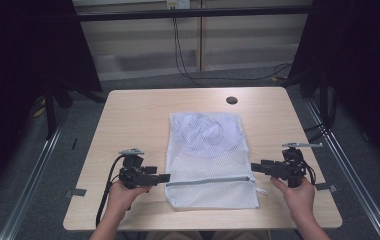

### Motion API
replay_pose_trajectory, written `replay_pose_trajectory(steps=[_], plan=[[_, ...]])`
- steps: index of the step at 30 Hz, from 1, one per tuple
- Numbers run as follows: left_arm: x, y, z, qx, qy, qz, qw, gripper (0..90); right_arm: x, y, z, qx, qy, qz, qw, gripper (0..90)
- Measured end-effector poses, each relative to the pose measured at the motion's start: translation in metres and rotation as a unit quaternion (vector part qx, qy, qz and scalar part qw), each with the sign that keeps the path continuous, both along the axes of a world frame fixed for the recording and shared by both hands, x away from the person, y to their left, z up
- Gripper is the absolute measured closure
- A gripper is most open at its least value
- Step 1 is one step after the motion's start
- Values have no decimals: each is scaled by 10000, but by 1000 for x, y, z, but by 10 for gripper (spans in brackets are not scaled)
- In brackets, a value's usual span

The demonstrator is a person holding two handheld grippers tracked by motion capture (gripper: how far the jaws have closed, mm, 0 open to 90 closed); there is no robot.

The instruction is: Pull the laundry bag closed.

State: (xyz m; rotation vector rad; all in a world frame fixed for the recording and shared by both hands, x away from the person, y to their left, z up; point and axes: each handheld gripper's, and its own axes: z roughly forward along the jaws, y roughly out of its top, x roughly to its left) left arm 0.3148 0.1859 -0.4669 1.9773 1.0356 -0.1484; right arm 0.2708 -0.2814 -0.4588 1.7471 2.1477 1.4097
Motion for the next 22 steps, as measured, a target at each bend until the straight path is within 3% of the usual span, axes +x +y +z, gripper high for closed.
replay_pose_trajectory(steps=[6, 10, 12, 17, 22], plan=[[-1, 3, 2, 297, -343, 176, 9988, 114, 0, -2, 2, -160, -74, -54, 9998, 263], [-1, 5, 4, 645, -632, 262, 9956, 95, 0, -3, 4, -449, -247, -139, 9986, 195], [-1, 7, 5, 724, -715, 259, 9945, 93, 0, -5, 4, -528, -315, -173, 9980, 184], [0, 10, 5, 865, -808, 332, 9924, 87, 0, -7, 3, -638, -387, -206, 9970, 177], [1, 11, 3, 899, -805, 408, 9919, 86, 0, -8, 3, -685, -409, -206, 9966, 181]])
